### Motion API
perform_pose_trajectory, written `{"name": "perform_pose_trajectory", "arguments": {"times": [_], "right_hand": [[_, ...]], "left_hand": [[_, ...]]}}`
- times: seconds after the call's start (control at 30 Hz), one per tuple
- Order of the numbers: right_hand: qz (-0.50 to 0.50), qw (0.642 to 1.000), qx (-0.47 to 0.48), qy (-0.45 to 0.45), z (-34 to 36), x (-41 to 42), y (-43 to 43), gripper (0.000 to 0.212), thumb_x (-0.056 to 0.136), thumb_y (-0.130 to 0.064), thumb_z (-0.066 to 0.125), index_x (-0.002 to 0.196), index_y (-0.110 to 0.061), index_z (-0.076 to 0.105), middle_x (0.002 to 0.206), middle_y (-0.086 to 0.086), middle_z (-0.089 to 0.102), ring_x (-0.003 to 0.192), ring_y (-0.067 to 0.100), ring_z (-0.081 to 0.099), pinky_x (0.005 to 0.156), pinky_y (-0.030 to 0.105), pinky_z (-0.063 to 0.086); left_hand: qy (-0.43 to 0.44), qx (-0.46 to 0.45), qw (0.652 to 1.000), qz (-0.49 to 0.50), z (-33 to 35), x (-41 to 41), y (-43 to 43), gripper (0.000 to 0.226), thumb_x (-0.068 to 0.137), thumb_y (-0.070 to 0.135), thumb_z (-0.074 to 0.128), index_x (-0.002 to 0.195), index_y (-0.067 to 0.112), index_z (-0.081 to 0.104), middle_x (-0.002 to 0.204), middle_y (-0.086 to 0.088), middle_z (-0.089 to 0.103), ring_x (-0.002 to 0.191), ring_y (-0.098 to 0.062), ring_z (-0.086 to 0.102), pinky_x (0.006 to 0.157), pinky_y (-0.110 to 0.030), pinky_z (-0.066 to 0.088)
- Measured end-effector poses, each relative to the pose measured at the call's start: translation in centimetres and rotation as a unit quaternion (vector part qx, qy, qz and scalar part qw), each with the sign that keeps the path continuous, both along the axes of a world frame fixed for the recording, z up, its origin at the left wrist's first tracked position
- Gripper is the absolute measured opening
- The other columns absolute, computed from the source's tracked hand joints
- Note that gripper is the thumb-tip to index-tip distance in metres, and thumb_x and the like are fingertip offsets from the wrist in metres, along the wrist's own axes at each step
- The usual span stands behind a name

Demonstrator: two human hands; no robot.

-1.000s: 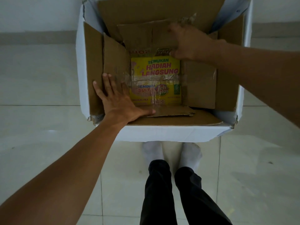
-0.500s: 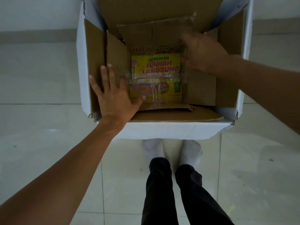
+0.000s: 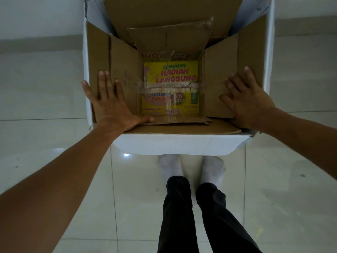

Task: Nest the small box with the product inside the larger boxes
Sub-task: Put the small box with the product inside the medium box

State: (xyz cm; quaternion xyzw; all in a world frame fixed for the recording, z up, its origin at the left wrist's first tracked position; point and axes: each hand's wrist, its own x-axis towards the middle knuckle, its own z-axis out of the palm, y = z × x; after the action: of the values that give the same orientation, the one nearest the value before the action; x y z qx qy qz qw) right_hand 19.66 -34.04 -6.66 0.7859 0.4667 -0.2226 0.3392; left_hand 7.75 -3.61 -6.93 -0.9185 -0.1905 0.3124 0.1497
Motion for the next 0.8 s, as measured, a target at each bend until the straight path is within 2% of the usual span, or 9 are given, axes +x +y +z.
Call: {"name": "perform_pose_trajectory", "arguments": {"times": [0.07, 0.13, 0.23, 0.33, 0.43, 0.5, 0.67, 0.73, 0.8], "right_hand": [[-0.019, 0.998, 0.058, 0.025, 0.4, -0.1, 0.3, 0.066, 0.084, -0.051, 0.047, 0.140, -0.019, 0.037, 0.155, 0.023, 0.022, 0.145, 0.040, 0.009, 0.113, 0.062, -0.007], [-0.074, 0.981, 0.172, 0.041, 1.0, -0.7, 0.5, 0.060, 0.080, -0.039, 0.061, 0.132, -0.012, 0.049, 0.151, 0.026, 0.030, 0.144, 0.041, 0.016, 0.113, 0.062, -0.006], [-0.210, 0.926, 0.313, -0.006, 1.5, -2.1, 0.5, 0.053, 0.078, -0.032, 0.066, 0.121, -0.004, 0.055, 0.149, 0.030, 0.031, 0.143, 0.043, 0.020, 0.109, 0.065, -0.002], [-0.316, 0.897, 0.307, -0.030, 1.0, -3.7, -0.3, 0.064, 0.082, -0.037, 0.061, 0.133, -0.004, 0.041, 0.155, 0.026, 0.018, 0.146, 0.038, 0.007, 0.108, 0.067, 0.006], [-0.336, 0.895, 0.292, -0.004, 0.5, -4.2, -0.8, 0.077, 0.080, -0.039, 0.064, 0.141, -0.003, 0.032, 0.156, 0.027, 0.012, 0.147, 0.037, -0.001, 0.110, 0.065, 0.017], [-0.342, 0.894, 0.289, 0.001, 0.5, -4.1, -0.8, 0.082, 0.077, -0.041, 0.067, 0.142, -0.004, 0.031, 0.156, 0.027, 0.011, 0.147, 0.036, -0.003, 0.111, 0.064, 0.014], [-0.342, 0.880, 0.330, -0.007, 1.5, -4.0, -0.8, 0.081, 0.074, -0.026, 0.070, 0.142, -0.008, 0.031, 0.157, 0.027, 0.007, 0.146, 0.040, 0.001, 0.111, 0.064, 0.003], [-0.401, 0.839, 0.368, -0.006, 1.8, -3.8, -1.1, 0.081, 0.078, -0.019, 0.067, 0.146, -0.013, 0.023, 0.158, 0.023, 0.008, 0.145, 0.041, 0.010, 0.111, 0.063, 0.009], [-0.512, 0.753, 0.410, 0.050, 2.1, -3.5, -1.8, 0.081, 0.083, -0.018, 0.062, 0.148, -0.020, 0.014, 0.155, 0.017, 0.024, 0.132, 0.040, 0.038, 0.104, 0.055, 0.037]], "left_hand": [[-0.037, -0.030, 0.999, -0.001, 0.4, 0.0, -0.3, 0.133, 0.049, 0.100, 0.024, 0.146, 0.009, 0.019, 0.156, -0.021, -0.007, 0.142, -0.031, -0.018, 0.105, -0.064, -0.015], [-0.107, -0.056, 0.993, -0.006, 0.4, -0.4, -0.5, 0.114, 0.060, 0.091, 0.035, 0.137, 0.007, 0.037, 0.155, -0.023, 0.003, 0.143, -0.033, -0.008, 0.105, -0.061, -0.014], [-0.191, -0.036, 0.981, -0.002, 0.1, -0.5, -0.1, 0.107, 0.069, 0.085, 0.038, 0.139, 0.004, 0.034, 0.154, -0.026, 0.005, 0.143, -0.035, -0.004, 0.105, -0.061, -0.011], [-0.216, -0.046, 0.973, 0.062, -0.1, -0.2, 0.9, 0.116, 0.067, 0.083, 0.047, 0.145, 0.003, 0.015, 0.155, -0.023, -0.003, 0.143, -0.036, -0.007, 0.108, -0.064, -0.002], [-0.200, -0.079, 0.971, 0.107, -0.2, 0.2, 1.5, 0.128, 0.061, 0.080, 0.058, 0.147, 0.002, 0.004, 0.156, -0.019, -0.011, 0.142, -0.038, -0.010, 0.108, -0.065, 0.014], [-0.194, -0.088, 0.971, 0.112, 0.0, 0.3, 1.5, 0.131, 0.058, 0.080, 0.060, 0.147, 0.002, 0.002, 0.156, -0.019, -0.013, 0.142, -0.039, -0.010, 0.107, -0.064, 0.017], [-0.305, -0.171, 0.928, 0.125, 0.7, -0.6, 1.6, 0.104, 0.072, 0.053, 0.070, 0.147, 0.007, 0.014, 0.157, -0.020, 0.000, 0.143, -0.037, 0.004, 0.106, -0.060, 0.028], [-0.350, -0.181, 0.903, 0.171, 0.7, -1.5, 1.9, 0.096, 0.075, 0.043, 0.070, 0.147, 0.013, 0.014, 0.156, -0.019, 0.008, 0.141, -0.037, 0.016, 0.102, -0.057, 0.034], [-0.370, -0.193, 0.875, 0.247, 0.5, -2.3, 2.1, 0.092, 0.076, 0.038, 0.068, 0.147, 0.016, 0.013, 0.153, -0.016, 0.022, 0.136, -0.034, 0.029, 0.101, -0.052, 0.036]]}}
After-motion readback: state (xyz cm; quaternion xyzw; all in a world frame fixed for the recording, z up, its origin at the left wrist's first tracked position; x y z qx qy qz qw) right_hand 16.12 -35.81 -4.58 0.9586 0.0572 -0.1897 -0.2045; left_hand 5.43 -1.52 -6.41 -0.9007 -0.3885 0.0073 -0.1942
